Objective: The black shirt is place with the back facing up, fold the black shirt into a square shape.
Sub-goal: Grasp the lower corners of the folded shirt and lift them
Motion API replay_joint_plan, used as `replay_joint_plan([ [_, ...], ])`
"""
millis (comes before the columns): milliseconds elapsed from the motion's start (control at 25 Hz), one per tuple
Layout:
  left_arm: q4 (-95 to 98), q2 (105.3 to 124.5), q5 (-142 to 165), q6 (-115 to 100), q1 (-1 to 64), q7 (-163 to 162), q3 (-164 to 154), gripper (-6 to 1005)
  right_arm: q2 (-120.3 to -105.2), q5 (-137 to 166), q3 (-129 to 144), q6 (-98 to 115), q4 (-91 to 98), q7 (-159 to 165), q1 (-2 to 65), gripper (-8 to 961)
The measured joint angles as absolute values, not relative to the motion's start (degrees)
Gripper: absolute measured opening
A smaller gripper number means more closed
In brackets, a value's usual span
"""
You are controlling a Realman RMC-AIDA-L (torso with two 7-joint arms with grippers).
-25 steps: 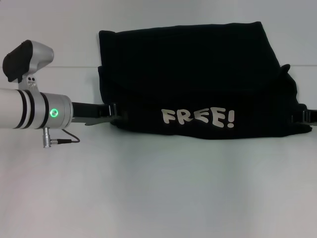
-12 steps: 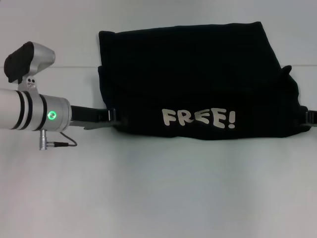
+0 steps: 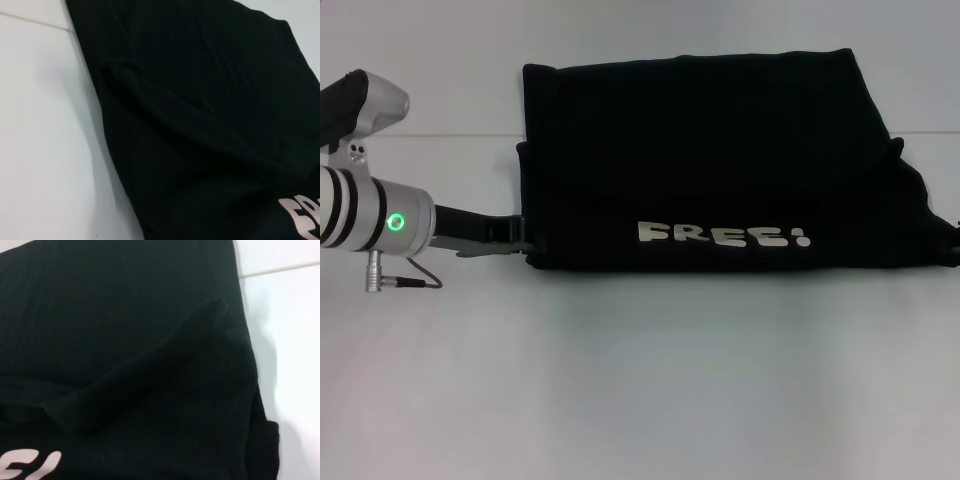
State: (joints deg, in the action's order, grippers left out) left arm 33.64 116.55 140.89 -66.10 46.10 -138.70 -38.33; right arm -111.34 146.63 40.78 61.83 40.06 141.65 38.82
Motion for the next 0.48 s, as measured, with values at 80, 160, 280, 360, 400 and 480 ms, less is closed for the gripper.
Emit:
replay_joint_plan([
  [80, 33.74, 116.54, 140.93, -67.13, 46.14, -138.35, -38.43, 26, -111.36, 146.60, 40.78, 62.70, 40.08, 141.69, 39.02, 57],
  [160, 34.09, 116.53, 141.03, -69.55, 46.20, -137.69, -38.53, 26, -111.25, 146.61, 40.77, 64.71, 40.14, 142.19, 39.06, 57],
  [280, 35.48, 116.21, 141.17, -75.66, 45.97, -137.07, -39.12, 26, -110.37, 146.78, 40.77, 71.12, 40.95, 144.48, 38.34, 56],
  [360, 36.14, 115.73, 141.68, -80.05, 45.82, -137.07, -39.31, 26, -110.00, 146.82, 40.78, 76.21, 42.75, 146.20, 37.15, 56],
  [400, 36.46, 115.49, 142.13, -82.45, 45.77, -137.07, -39.32, 26, -109.95, 146.82, 40.80, 78.89, 44.10, 147.03, 36.23, 56],
  [480, 37.62, 115.14, 143.72, -88.08, 45.66, -137.10, -39.26, 26, -110.09, 147.15, 40.91, 84.21, 47.34, 148.31, 34.35, 56],
])
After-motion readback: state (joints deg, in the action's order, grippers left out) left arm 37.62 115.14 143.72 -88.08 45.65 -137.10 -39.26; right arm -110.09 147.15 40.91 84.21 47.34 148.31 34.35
